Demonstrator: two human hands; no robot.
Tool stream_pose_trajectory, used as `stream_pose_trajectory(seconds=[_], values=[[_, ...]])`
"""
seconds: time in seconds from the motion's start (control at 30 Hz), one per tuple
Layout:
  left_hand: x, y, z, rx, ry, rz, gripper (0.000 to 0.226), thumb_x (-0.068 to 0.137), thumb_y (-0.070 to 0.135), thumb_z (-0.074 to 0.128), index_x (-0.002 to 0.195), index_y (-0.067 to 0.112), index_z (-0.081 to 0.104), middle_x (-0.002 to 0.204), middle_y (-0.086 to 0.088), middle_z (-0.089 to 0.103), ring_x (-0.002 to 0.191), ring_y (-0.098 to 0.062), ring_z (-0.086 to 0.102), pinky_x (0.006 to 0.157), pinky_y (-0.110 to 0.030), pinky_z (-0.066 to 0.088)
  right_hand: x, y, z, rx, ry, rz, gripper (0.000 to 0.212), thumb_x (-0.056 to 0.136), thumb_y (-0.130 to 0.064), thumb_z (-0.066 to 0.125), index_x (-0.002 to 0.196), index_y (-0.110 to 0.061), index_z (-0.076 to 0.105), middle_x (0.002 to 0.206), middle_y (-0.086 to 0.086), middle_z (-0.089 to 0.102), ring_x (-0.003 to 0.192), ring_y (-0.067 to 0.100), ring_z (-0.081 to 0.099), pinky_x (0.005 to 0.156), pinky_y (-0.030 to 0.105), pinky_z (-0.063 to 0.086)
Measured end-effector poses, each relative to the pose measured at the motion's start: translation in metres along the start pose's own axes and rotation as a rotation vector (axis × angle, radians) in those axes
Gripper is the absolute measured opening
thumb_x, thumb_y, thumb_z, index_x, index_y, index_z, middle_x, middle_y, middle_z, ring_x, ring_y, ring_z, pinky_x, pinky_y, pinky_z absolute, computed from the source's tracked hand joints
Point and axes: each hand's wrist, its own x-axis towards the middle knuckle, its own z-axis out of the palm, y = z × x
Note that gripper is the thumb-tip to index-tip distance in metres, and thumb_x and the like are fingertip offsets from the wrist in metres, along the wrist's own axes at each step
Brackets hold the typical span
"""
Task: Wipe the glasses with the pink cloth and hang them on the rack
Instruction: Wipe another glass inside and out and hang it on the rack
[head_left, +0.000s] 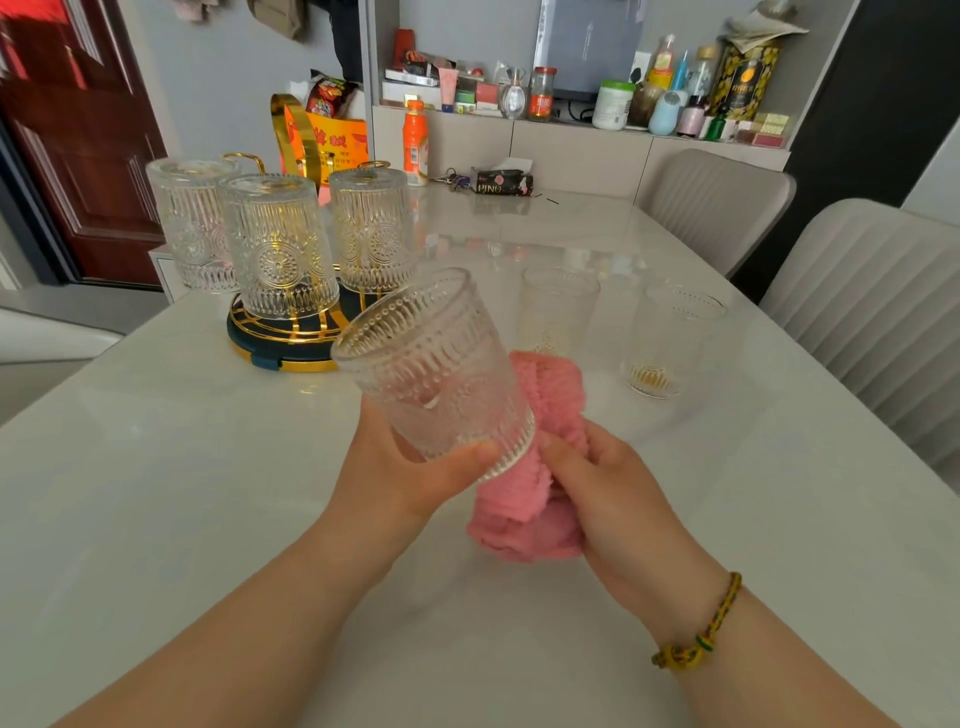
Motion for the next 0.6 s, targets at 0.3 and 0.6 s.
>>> stream_pose_trajectory(seconds=[0.3,0.6], values=[[0.01,-0.001,-0.01,0.024,0.034,-0.004,0.079,0.044,0.034,0.073,0.114,0.005,0.052,0.093,0.006,0.067,0.083,0.001,0.066,0.067,-0.01,0.049,-0.011,-0.011,0.002,-0.092,-0.146,0.111,0.011,0.069,-0.021,0.057,0.066,-0.011,0.053,0.058,0.003,0.048,0.056,0.014,0.045,0.046,0.017,0.033],[0.0,0.0,-0.001,0.089,-0.063,-0.01,0.082,0.04,0.037,0.073,0.114,0.006,0.052,0.092,0.009,0.071,0.088,-0.001,0.067,0.068,-0.011,0.05,-0.003,-0.001,0.003,0.181,-0.123,0.219,0.014,0.085,-0.009,0.054,0.083,0.001,0.064,0.068,0.007,0.067,0.06,0.013,0.064,0.058,0.021,0.053]])
